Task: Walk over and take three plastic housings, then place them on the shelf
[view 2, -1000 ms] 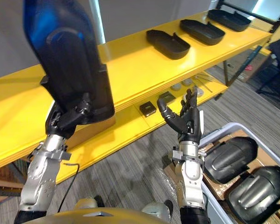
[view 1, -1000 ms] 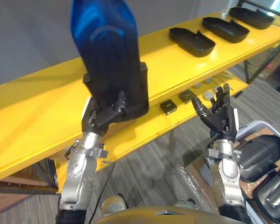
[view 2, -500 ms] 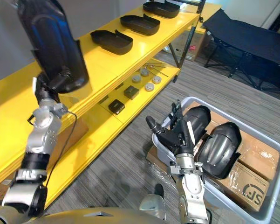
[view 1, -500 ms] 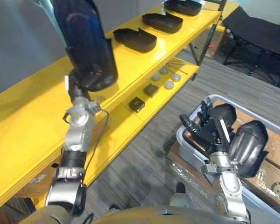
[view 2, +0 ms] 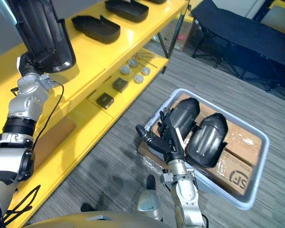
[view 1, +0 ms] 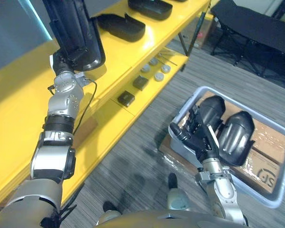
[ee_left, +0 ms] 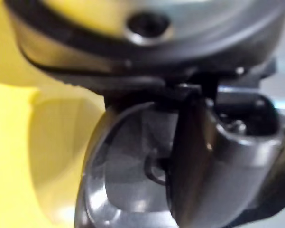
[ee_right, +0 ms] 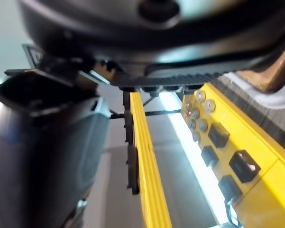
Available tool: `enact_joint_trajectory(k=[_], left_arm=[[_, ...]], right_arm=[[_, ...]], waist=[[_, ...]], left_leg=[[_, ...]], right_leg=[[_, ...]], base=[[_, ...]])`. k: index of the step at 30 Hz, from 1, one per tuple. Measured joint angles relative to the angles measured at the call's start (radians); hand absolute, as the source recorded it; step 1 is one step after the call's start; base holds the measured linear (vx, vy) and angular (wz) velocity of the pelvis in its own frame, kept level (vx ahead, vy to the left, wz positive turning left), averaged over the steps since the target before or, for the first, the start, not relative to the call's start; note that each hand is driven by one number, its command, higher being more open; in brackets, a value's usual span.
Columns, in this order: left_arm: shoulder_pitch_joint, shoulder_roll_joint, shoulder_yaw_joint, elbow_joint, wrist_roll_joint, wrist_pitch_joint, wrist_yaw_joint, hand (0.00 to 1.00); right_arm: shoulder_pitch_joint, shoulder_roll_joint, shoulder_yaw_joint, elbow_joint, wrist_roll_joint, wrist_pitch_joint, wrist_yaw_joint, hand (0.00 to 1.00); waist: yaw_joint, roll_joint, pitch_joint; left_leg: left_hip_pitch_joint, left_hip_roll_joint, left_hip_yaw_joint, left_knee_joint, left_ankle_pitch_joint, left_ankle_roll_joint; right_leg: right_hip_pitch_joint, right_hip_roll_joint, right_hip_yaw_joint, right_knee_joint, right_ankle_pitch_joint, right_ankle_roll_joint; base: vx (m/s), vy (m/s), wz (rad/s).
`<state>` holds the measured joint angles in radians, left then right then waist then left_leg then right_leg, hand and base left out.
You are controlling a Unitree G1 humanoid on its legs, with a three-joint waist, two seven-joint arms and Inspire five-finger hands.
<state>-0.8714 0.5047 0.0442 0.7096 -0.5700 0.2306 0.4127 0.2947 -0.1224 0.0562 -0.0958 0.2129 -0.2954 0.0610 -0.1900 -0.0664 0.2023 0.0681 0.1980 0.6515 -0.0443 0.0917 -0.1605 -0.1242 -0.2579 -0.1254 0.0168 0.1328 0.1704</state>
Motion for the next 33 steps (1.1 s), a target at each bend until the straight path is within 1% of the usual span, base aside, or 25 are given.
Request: enact_joint_trajectory(k=[1,3,5,7,9,12,15,16,19,24,28,33], left_arm=[[-0.014,0.016,-0.005,-0.017,-0.016,-0.017,-0.006,0.0],[-0.052,0.044,-0.01,-0.007,-0.05,-0.003,-0.03,0.0],[-0.07,0.054,-0.01,-0.001,-0.096,0.005,-0.035,0.0],[-0.075,0.054,-0.012,-0.001,-0.138,-0.012,-0.035,0.0],[-0.092,0.054,-0.02,-0.001,-0.186,-0.043,-0.032,0.0],[-0.102,0.054,-0.027,-0.001,-0.237,-0.075,-0.025,0.0],[-0.119,0.054,-0.035,0.0,-0.245,-0.079,-0.013,0.0],[-0.123,0.054,-0.038,0.0,-0.245,-0.079,-0.01,1.0],[-0.126,0.054,-0.039,0.001,-0.249,-0.078,0.001,1.0],[-0.158,0.054,-0.039,0.025,-0.25,-0.074,0.024,1.0],[-0.161,0.053,-0.036,0.036,-0.242,-0.068,0.024,1.0],[-0.183,0.052,-0.003,0.075,-0.235,-0.023,0.037,1.0]], right_arm=[[-0.001,0.0,-0.008,-0.036,0.002,0.0,-0.012,1.0],[-0.009,-0.001,-0.008,-0.058,0.005,0.0,-0.022,1.0],[-0.019,-0.001,-0.005,-0.077,0.011,-0.003,-0.025,1.0],[-0.029,-0.001,0.006,-0.077,0.011,-0.003,-0.03,1.0],[-0.038,-0.001,0.028,-0.077,0.011,-0.003,-0.044,1.0],[-0.044,-0.002,0.061,-0.077,0.01,-0.003,-0.055,1.0],[-0.045,-0.002,0.077,-0.077,0.01,-0.003,-0.072,1.0],[-0.045,-0.002,0.077,-0.077,0.01,-0.003,-0.075,1.0],[-0.046,-0.004,0.077,-0.077,0.012,-0.003,-0.093,1.0],[-0.047,-0.023,0.114,-0.077,0.032,-0.003,-0.114,1.0],[-0.045,-0.024,0.146,-0.077,0.037,-0.003,-0.113,1.0],[-0.036,-0.031,0.154,-0.077,0.044,-0.003,-0.111,1.0]], waist=[[-0.003,-0.013,0.033],[-0.005,-0.015,0.041],[-0.005,-0.012,0.058],[-0.004,-0.012,0.068],[-0.003,-0.013,0.1],[-0.001,-0.015,0.123],[0.002,-0.017,0.136],[0.002,-0.019,0.137],[0.004,-0.02,0.138],[0.005,-0.038,0.149],[0.003,-0.038,0.149],[-0.002,-0.038,0.149]], left_leg=[[-0.011,0.005,-0.006,0.012,-0.002,0.002],[-0.027,0.009,-0.01,0.022,-0.004,0.002],[-0.036,0.017,-0.01,0.049,-0.022,0.001],[-0.054,0.028,-0.018,0.086,-0.038,0.001],[-0.065,0.041,-0.028,0.127,-0.059,0.001],[-0.083,0.054,-0.035,0.169,-0.08,0.001],[-0.094,0.058,-0.043,0.186,-0.087,0.003],[-0.094,0.058,-0.044,0.187,-0.087,0.003],[-0.097,0.061,-0.045,0.198,-0.092,0.004],[-0.096,0.065,-0.047,0.204,-0.093,0.005],[-0.092,0.068,-0.048,0.206,-0.093,0.004],[-0.064,0.072,-0.051,0.197,-0.093,0.003]], right_leg=[[-0.003,0.0,-0.003,0.0,0.001,-0.001],[-0.013,0.001,-0.004,0.0,0.002,-0.002],[-0.013,0.001,-0.001,0.0,0.002,-0.003],[-0.013,0.001,-0.002,0.0,0.002,-0.003],[-0.003,0.001,-0.003,0.001,0.002,-0.003],[0.001,0.002,-0.006,-0.001,0.0,-0.006],[0.001,0.003,-0.006,-0.001,-0.001,-0.007],[0.001,0.003,-0.006,-0.001,-0.001,-0.006],[0.002,0.003,-0.006,0.0,0.0,-0.005],[0.005,0.004,-0.006,0.002,0.0,-0.005],[0.011,0.006,-0.007,0.002,0.0,-0.005],[0.039,0.012,-0.012,-0.002,-0.001,-0.006]], base=[[-0.01,-0.031,0.06],[0.0,-0.014,0.04],[0.0,0.0,0.0],[0.0,-0.007,0.04],[-0.01,-0.009,0.07],[-0.04,-0.005,0.05],[-0.03,-0.009,0.03],[-0.02,-0.007,0.04],[0.0,0.0,0.0],[0.0,0.0,0.0],[0.0,0.0,0.0],[0.0,-0.001,-0.01]])
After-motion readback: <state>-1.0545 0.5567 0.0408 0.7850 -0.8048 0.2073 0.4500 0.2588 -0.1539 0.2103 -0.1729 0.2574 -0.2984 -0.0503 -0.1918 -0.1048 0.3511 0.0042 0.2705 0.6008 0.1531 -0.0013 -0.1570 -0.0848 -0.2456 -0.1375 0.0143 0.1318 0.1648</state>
